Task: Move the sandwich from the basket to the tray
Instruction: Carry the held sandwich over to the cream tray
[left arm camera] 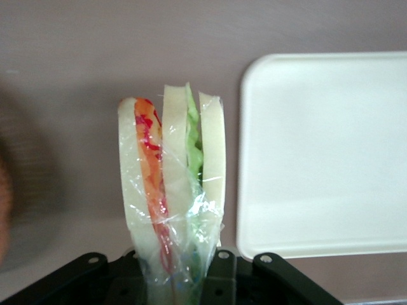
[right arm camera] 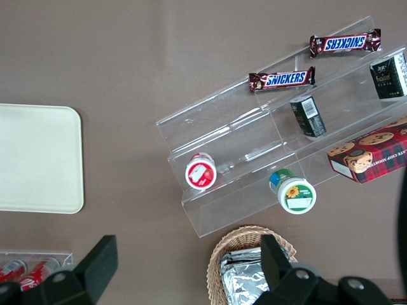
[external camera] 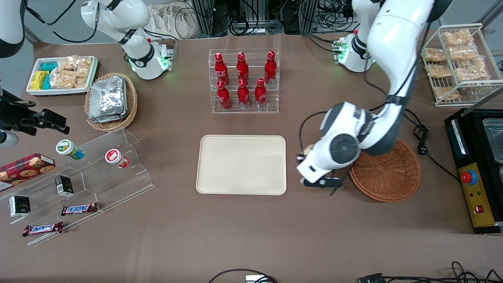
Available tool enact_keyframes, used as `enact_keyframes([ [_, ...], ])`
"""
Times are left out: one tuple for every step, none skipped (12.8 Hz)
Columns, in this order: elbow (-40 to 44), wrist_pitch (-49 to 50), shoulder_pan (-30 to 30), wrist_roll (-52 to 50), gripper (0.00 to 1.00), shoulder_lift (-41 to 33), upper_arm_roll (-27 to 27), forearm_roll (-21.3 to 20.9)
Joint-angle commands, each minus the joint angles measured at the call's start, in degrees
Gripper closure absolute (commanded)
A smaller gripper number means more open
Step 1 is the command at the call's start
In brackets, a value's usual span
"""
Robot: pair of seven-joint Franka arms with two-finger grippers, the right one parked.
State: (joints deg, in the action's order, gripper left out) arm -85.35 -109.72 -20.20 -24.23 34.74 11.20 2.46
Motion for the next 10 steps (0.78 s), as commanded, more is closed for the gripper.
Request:
enact_keyframes([
  [3.8,-2.2,-4.3,-1.2,0.79,4.3,-0.5,0.7],
  [3.8,-3.4,-5.2,-1.2,0.78,5.4,-0.5,0.7],
  [3.9,-4.4,-6.0,-1.0,0.78,6.6,-0.5,0.7],
  [3.9,-5.4,-6.2,-1.0,0.78,7.8,-0.4,0.8],
  [3.9,-6.5,-7.1,-0.9,0.78,8.7,-0.4,0.8],
  [3.9,-7.2,-7.2,-1.0,0.78,9.6,-0.5,0.8],
  [3.9,-8.3,-7.3,-1.0,0.78,10.3,-0.4,0.8],
  [3.9,-9.0,-7.4,-0.9,0.78,10.7,-0.4,0.8],
  [3.9,-9.2,-7.8,-1.0,0.78,10.9,-0.4,0.8],
  [3.9,-9.2,-7.8,-1.0,0.75,10.9,-0.4,0.9],
])
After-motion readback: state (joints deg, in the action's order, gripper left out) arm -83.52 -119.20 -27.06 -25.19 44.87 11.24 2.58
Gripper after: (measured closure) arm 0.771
